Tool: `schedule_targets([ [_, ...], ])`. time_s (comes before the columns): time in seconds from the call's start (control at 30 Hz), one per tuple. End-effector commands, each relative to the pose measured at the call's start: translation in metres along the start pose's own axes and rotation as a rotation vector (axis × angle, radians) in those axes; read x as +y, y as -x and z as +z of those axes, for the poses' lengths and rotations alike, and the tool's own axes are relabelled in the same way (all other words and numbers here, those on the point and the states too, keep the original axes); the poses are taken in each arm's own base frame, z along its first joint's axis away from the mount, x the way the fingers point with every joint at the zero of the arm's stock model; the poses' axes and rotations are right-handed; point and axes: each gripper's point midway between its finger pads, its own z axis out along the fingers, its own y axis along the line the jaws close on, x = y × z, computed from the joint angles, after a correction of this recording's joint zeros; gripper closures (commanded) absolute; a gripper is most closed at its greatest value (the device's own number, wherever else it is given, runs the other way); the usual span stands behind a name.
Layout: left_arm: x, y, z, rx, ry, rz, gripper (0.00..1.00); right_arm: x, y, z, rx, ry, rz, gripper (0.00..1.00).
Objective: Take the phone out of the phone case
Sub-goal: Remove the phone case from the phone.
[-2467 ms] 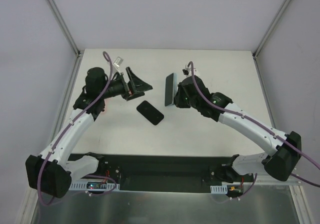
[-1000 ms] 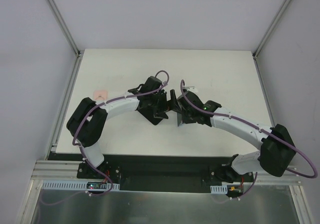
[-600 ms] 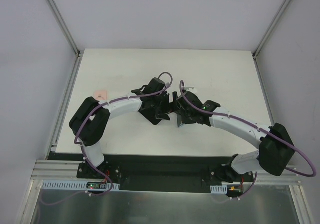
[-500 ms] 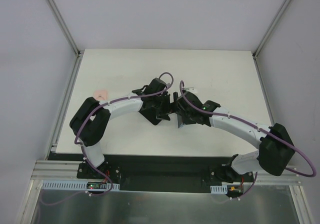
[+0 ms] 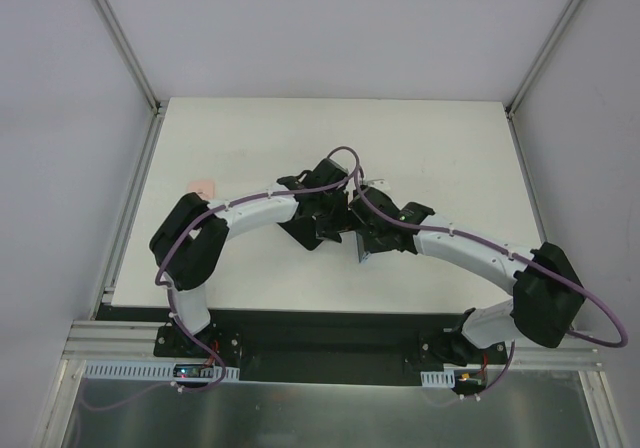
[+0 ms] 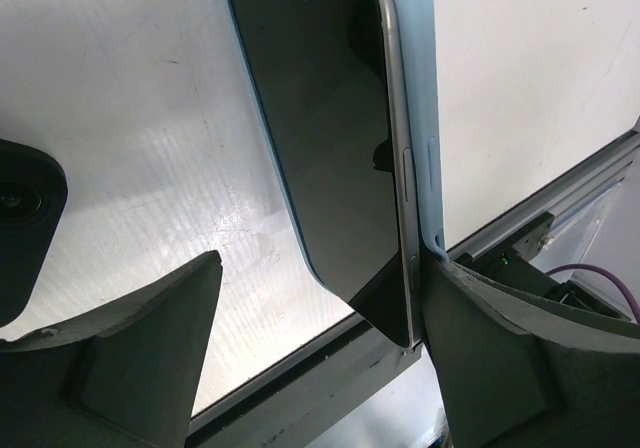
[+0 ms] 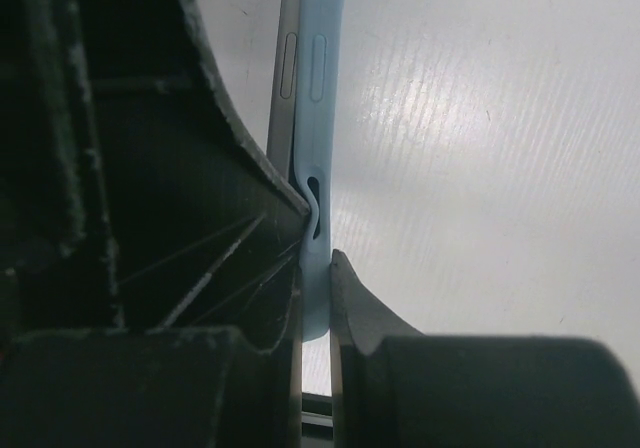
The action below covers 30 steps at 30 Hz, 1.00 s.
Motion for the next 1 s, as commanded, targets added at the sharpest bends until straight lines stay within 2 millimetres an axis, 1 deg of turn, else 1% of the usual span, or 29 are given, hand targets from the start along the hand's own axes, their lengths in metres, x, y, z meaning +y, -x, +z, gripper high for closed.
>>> schedule_targets([
  [0.0, 0.036, -0.014, 0.007, 0.016, 0.153, 0.026, 0.26, 0.027, 0.049, -0.021, -0.163, 0.093, 0.051, 0.99],
  [0.1, 0.043, -0.017, 0.009, 0.016, 0.176, 0.026, 0.29, 0.028, 0.049, -0.021, -0.167, 0.103, 0.062, 0.98],
  [0.2, 0.045, -0.021, 0.012, 0.027, 0.188, 0.024, 0.33, 0.033, 0.051, -0.021, -0.17, 0.123, 0.074, 0.99],
  [0.27, 0.047, -0.023, 0.016, 0.034, 0.197, 0.024, 0.39, 0.035, 0.051, -0.021, -0.171, 0.13, 0.075, 0.99],
  [0.5, 0.059, -0.034, 0.026, 0.064, 0.237, 0.014, 0.43, 0.04, 0.05, -0.02, -0.182, 0.153, 0.093, 0.99],
  [0.73, 0.077, -0.048, 0.033, 0.097, 0.286, -0.01, 0.44, 0.047, 0.037, -0.005, -0.163, 0.151, 0.08, 0.99],
  [0.77, 0.079, -0.05, 0.033, 0.101, 0.291, -0.012, 0.44, 0.047, 0.03, 0.001, -0.148, 0.145, 0.073, 0.99],
  [0.9, 0.087, -0.053, 0.031, 0.098, 0.311, -0.019, 0.45, 0.053, 0.019, 0.008, -0.138, 0.159, 0.066, 0.99],
  [0.97, 0.088, -0.052, 0.03, 0.087, 0.319, -0.016, 0.45, 0.057, 0.018, 0.009, -0.143, 0.169, 0.061, 0.99],
])
